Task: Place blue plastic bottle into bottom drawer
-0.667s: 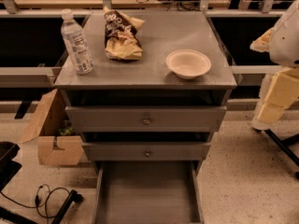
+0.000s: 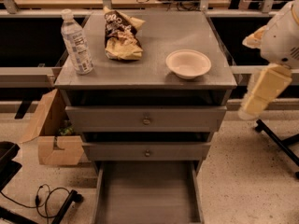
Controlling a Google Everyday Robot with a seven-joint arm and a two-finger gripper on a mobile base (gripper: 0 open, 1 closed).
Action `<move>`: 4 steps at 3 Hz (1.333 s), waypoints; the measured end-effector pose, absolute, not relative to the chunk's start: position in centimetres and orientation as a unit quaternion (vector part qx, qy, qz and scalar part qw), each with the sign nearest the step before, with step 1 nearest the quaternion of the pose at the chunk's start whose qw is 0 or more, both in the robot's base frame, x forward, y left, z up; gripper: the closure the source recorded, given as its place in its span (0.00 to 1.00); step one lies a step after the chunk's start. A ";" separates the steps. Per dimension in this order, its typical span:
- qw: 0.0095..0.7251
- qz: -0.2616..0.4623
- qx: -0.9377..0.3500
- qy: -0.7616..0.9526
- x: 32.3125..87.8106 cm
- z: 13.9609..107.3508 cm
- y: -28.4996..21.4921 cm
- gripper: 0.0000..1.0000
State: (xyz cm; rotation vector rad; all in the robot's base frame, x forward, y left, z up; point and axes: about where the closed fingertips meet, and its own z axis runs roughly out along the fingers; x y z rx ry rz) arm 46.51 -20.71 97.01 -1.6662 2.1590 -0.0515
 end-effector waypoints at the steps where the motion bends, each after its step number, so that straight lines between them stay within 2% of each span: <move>1: 0.295 0.038 -0.575 0.762 52.5 95.9 -17.1 0.00; 3: 0.484 0.145 -0.549 0.666 64.1 98.5 -6.2 0.00; 4: 0.497 0.158 -0.545 0.657 65.3 98.3 -5.3 0.00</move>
Offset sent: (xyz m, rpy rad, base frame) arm 0.2104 0.1359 0.0358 0.7048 -0.4215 0.0815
